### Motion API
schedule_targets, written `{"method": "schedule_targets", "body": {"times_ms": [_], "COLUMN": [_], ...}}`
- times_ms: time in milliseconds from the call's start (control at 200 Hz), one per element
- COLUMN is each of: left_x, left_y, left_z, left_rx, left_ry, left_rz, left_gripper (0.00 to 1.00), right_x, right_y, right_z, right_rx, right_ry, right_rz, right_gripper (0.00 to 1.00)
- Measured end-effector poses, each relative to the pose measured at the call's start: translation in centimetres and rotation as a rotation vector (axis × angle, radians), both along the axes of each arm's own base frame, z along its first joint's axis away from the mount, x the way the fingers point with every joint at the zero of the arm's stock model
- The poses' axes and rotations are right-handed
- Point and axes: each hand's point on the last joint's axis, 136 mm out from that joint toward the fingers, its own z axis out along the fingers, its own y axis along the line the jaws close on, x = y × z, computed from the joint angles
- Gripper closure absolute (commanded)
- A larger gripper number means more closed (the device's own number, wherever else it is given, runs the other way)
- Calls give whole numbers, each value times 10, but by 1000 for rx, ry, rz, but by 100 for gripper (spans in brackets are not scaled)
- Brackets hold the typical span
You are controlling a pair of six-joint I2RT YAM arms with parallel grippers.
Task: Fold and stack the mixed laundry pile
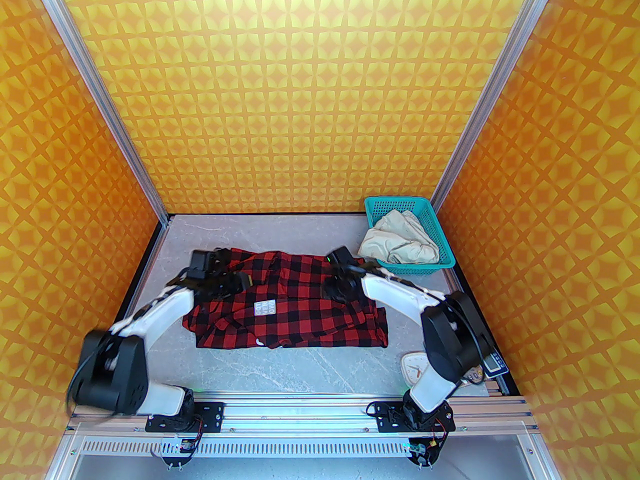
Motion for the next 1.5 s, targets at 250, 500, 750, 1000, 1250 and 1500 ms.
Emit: {"method": "schedule_targets", "body": {"times_ms": [250, 500, 750, 1000, 1250, 1500], "left_x": [-9, -25, 2, 106, 160, 144], "left_y": [-10, -6, -9, -24, -42, -59], "left_z": [-65, -63, -33, 51, 15, -37], "left_rx": [19, 5, 46, 107, 248, 360], "left_ry": [131, 102, 69, -193, -195, -97], "left_rz": [-13, -3, -28, -73, -245, -444], "left_gripper": [66, 64, 58, 46, 34, 51], "right_x": [-10, -28, -22, 24, 38, 36], "right_y": [-2, -6, -6, 15, -3, -22], "right_z": [-55, -53, -37, 21, 29, 24], "right_rx": [-49, 8, -27, 30, 47, 47], "right_ry": [111, 69, 84, -67, -75, -52], "right_rz": [23, 23, 37, 62, 21, -14], "right_gripper": [54, 54, 52, 52, 51, 51]}}
